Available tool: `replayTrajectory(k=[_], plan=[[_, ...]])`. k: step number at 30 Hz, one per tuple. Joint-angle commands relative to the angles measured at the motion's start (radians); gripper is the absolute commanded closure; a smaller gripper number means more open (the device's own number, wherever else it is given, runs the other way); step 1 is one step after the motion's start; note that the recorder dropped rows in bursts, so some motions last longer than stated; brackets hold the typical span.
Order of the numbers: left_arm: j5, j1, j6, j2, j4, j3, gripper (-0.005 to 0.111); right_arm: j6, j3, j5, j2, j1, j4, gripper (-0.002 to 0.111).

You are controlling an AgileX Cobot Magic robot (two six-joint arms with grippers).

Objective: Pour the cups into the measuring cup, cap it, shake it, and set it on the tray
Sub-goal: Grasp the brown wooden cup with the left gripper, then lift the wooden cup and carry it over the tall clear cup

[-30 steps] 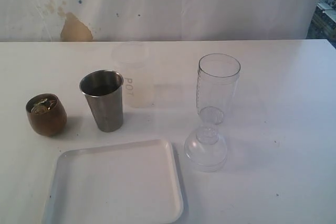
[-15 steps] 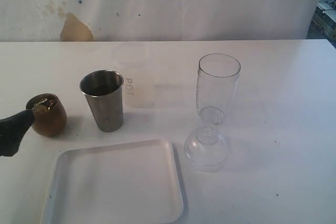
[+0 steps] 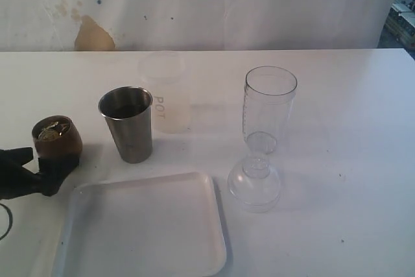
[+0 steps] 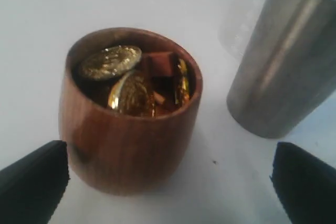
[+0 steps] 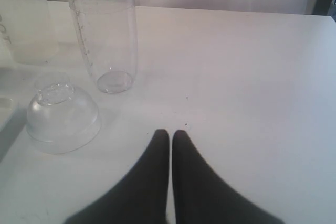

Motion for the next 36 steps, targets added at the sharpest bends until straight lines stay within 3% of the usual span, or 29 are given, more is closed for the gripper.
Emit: replayTrajectory(k=[1, 17, 31, 33, 34, 35, 36], plan=[[-0.049, 0.0, 0.028, 0.097, 0.011, -0.1, 0.002, -0.003, 0.002, -0.006, -0.004, -0.002, 0.0, 0.106], [-0.018, 0.0, 0.043, 0.272, 0.057, -0.326, 0.002, -0.001, 0.002, -0.006, -0.004, -0.002, 0.0, 0.106], [-0.08, 0.0, 0.007, 0.297, 0.093, -0.37, 0.003, -0.001, 0.002, -0.006, -0.004, -0.002, 0.0, 0.106], [-0.078, 0.0, 0.007, 0.297, 0.107, -0.37, 0.02, -0.001, 0.002, -0.006, -0.004, -0.002, 0.0, 0.106], [-0.078, 0.0, 0.012, 0.297, 0.113, -0.37, 0.043, -0.001, 0.002, -0.006, -0.004, -0.002, 0.0, 0.106], [-0.076, 0.0, 0.012, 0.297, 0.127, -0.37, 0.057, -0.001, 0.002, -0.006, -0.004, -0.002, 0.0, 0.106], [-0.072, 0.0, 0.012, 0.297, 0.147, -0.37, 0.09, -0.001, 0.002, -0.006, -0.004, -0.002, 0.0, 0.106]])
